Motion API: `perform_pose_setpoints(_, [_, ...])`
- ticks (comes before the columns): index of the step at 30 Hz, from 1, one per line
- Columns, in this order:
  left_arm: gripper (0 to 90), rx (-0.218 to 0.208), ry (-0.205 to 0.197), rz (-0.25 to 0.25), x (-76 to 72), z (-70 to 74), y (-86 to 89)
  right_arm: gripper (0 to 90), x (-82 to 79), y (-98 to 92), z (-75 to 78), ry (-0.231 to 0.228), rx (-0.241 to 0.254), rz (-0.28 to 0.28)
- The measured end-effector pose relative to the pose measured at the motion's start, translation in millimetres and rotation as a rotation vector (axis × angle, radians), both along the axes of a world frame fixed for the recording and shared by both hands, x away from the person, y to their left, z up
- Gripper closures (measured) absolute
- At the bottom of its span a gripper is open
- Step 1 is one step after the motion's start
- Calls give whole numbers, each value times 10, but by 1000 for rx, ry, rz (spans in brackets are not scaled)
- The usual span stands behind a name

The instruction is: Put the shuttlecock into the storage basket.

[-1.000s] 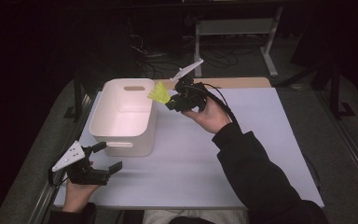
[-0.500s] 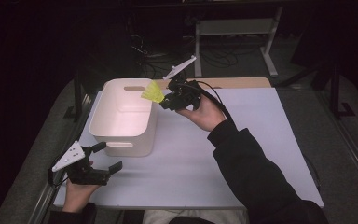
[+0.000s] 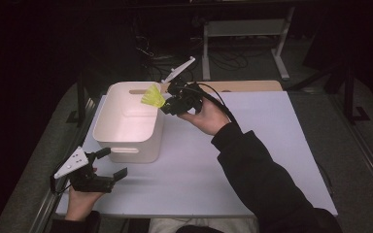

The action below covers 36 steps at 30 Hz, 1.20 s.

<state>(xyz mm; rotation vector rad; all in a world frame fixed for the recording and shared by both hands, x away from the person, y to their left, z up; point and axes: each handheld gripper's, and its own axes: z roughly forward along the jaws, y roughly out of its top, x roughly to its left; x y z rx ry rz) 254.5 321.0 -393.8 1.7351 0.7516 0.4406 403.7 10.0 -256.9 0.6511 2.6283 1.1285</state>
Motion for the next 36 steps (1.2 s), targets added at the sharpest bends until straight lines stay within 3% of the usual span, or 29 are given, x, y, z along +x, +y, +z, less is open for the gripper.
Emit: perform_pose_setpoints(36, [0, -1, 0, -1, -1, 1, 3, 634, -40, 399, -73, 19, -16, 80])
